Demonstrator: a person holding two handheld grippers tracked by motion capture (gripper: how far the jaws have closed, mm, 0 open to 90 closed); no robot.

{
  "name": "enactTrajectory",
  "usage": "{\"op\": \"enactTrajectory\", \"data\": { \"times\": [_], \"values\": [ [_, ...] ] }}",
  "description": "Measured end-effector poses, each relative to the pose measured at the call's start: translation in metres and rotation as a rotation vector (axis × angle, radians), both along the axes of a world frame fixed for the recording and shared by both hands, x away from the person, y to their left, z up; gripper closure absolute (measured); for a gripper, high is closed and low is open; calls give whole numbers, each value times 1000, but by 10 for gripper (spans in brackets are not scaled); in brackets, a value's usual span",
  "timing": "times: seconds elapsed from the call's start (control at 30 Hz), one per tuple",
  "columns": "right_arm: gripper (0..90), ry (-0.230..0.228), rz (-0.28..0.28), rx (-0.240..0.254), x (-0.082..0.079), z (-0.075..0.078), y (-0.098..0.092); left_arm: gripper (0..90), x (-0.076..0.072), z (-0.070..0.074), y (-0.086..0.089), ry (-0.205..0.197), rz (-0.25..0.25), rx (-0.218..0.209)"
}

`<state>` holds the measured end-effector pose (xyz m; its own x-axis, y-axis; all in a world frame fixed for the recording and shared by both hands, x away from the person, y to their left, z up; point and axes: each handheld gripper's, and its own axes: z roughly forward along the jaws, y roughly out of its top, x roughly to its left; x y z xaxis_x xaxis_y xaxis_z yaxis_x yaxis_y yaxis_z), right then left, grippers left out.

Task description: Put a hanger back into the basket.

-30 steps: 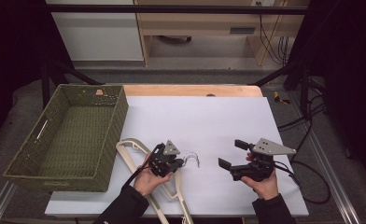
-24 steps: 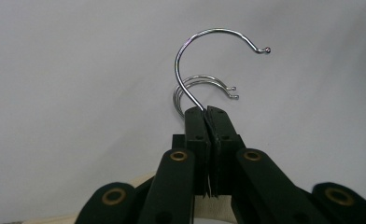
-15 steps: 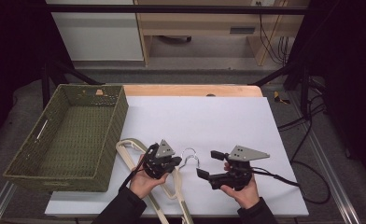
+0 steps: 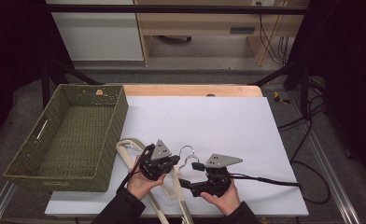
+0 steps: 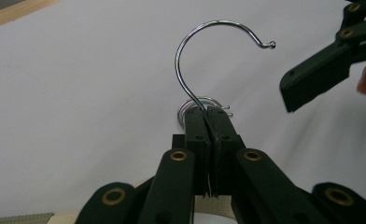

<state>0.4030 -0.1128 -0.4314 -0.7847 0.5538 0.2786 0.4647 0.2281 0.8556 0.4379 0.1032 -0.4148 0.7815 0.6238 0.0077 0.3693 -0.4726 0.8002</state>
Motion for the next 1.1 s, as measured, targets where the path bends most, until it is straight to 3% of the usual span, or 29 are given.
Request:
{"op": "enactTrajectory", "data": {
  "times": [0.27, 0.5, 0.63, 0.67, 0.7, 1.0, 1.1],
  "values": [
    [321, 26, 29, -88, 3, -14, 23, 882, -2, 5, 2, -10, 3, -22],
    [477, 81, 46, -100, 9, -23, 36, 883, -3, 5, 1, -6, 5, -25],
    [614, 120, 62, -58, 13, -26, 39, 883, -3, 5, 2, -11, 3, -21],
    [614, 120, 62, -58, 13, -26, 39, 883, -3, 5, 2, -11, 3, -21],
    [693, 130, 59, -32, 15, -24, 39, 883, -3, 5, 2, -9, 3, -22],
    [749, 180, 33, 10, 17, -21, 39, 871, -4, 8, 7, -14, -5, -44],
    [769, 189, 36, 31, 17, -17, 37, 761, -4, 18, 18, 2, -24, -77]
  ]
}}
